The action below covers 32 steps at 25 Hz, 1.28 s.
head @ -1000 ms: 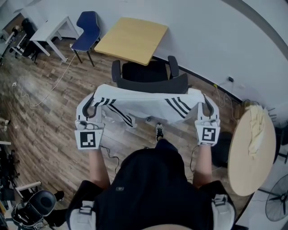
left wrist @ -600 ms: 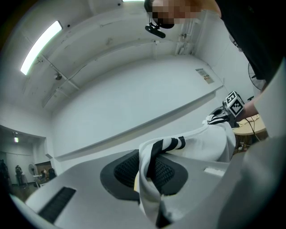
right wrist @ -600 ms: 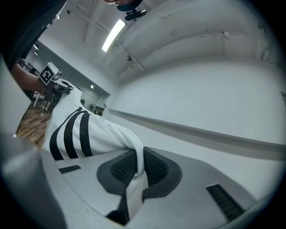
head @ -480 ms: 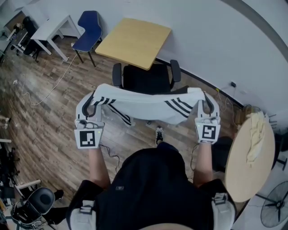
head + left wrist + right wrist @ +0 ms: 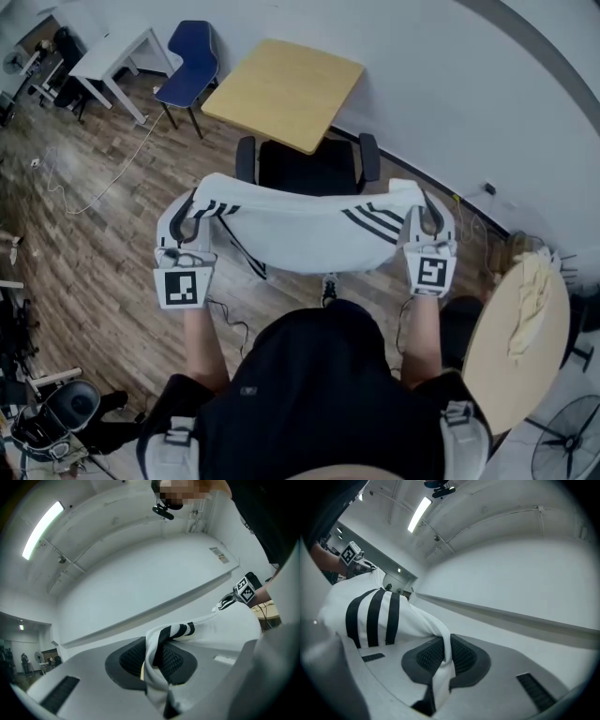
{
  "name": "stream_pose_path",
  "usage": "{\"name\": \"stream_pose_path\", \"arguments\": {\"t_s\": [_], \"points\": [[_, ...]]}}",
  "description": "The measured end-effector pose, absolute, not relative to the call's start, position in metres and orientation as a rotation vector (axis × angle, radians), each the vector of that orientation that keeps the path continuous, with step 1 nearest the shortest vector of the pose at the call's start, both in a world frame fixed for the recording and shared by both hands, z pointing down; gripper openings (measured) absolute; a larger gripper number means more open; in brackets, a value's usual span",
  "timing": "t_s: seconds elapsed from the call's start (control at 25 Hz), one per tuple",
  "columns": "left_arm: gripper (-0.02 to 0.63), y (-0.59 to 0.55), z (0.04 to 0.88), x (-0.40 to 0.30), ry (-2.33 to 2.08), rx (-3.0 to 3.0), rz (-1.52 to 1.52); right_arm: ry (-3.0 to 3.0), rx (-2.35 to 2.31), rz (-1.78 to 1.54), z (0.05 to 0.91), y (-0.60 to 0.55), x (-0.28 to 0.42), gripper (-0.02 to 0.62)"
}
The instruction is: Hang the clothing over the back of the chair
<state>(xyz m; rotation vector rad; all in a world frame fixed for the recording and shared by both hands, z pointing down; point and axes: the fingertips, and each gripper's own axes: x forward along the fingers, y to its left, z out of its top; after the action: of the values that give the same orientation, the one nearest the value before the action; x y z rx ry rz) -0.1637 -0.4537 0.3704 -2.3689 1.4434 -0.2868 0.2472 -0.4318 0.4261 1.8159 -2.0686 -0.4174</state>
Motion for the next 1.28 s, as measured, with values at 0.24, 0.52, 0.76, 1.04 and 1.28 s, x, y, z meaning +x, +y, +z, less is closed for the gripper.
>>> {"name": "stream_pose_path", "arguments": {"t_s": [0.24, 0.52, 0.76, 1.04, 1.28], "points": [[0.039, -0.466, 0.376, -0.143, 1.45, -2.372, -0.316, -2.095, 1.815, -0.373, 0.435, -0.452, 0.268, 0.015], [0.041, -0.475, 0.407, -0.147, 1.491, -2.404, -0.389, -2.141, 1.766, -0.268, 0.468, -0.466, 0.263, 0.017], [0.049, -0.481, 0.448, -0.155, 1.529, -2.442, -0.525, -2.141, 1.738, -0.195, 0.489, -0.473, 0.257, 0.02], [0.051, -0.478, 0.474, -0.158, 1.507, -2.506, -0.566, -2.103, 1.733, -0.13, 0.506, -0.465, 0.253, 0.025], [0.054, -0.468, 0.48, -0.152, 1.467, -2.544, -0.522, -2.082, 1.728, -0.091, 0.513, -0.449, 0.249, 0.026]]}}
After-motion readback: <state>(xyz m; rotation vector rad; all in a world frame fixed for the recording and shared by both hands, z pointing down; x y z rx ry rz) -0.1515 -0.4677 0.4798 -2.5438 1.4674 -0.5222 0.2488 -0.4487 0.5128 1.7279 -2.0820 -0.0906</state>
